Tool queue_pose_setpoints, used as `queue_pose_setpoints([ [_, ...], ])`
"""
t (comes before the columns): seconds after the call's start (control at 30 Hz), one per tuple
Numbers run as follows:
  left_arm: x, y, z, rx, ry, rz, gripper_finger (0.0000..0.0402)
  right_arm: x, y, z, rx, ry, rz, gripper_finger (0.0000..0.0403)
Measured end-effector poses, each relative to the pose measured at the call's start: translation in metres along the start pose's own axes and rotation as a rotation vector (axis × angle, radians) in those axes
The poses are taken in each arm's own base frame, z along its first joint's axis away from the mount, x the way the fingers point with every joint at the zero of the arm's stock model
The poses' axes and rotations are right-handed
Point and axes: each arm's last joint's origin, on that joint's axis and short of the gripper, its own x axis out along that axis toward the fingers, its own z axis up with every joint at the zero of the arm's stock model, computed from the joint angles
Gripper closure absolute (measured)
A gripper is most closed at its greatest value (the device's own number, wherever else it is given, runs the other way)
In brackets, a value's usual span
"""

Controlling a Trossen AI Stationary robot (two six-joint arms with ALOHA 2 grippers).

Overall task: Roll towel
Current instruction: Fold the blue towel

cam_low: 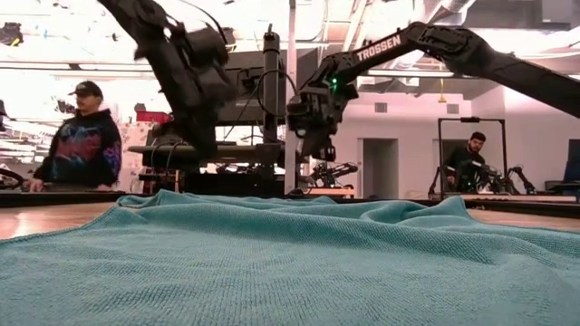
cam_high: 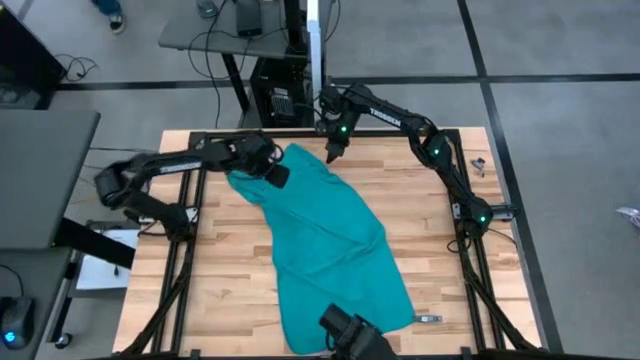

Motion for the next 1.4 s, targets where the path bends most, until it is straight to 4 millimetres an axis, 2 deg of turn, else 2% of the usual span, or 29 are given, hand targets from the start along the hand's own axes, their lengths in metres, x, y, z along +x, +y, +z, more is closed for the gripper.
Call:
queue_pose_setpoints([
  [0.17, 0.043, 0.016, 0.009, -0.015, 0.014, 0.019, 0.0363, -0.025, 0.027, 0.001, -0.043, -0.057, -0.046, 0.0403],
  [0.3, 0.067, 0.022, 0.015, -0.021, -0.02, -0.01, 0.0363, -0.043, 0.049, -0.001, -0.089, -0.091, -0.101, 0.0403],
  [0.4, 0.084, 0.029, 0.012, -0.018, 0.007, 0.006, 0.0363, -0.055, 0.06, -0.003, -0.101, -0.117, -0.125, 0.0403],
  [0.6, 0.104, 0.039, 0.026, 0.003, -0.003, 0.014, 0.0363, -0.064, 0.083, -0.004, -0.144, -0.145, -0.133, 0.0403],
  [0.77, 0.103, 0.048, 0.067, 0.009, -0.088, 0.065, 0.0366, -0.062, 0.094, -0.004, -0.15, -0.145, -0.129, 0.0403],
  [0.93, 0.082, 0.049, 0.111, 0.04, -0.165, 0.07, 0.0375, -0.055, 0.101, -0.002, -0.158, -0.128, -0.139, 0.0403],
  [1.1, 0.043, 0.033, 0.126, 0.15, -0.101, 0.064, 0.0379, -0.054, 0.105, -0.006, -0.138, -0.092, -0.185, 0.0403],
  [1.2, 0.016, 0.016, 0.113, 0.228, -0.006, 0.034, 0.0379, -0.056, 0.111, -0.011, -0.127, -0.057, -0.183, 0.0403],
  [1.3, -0.009, -0.004, 0.084, 0.308, 0.102, 0.01, 0.0379, -0.053, 0.116, -0.016, -0.117, 0.001, -0.226, 0.0403],
  [1.4, -0.034, -0.022, 0.049, 0.363, 0.13, -0.026, 0.038, -0.045, 0.126, -0.018, -0.12, 0.048, -0.247, 0.0403],
])
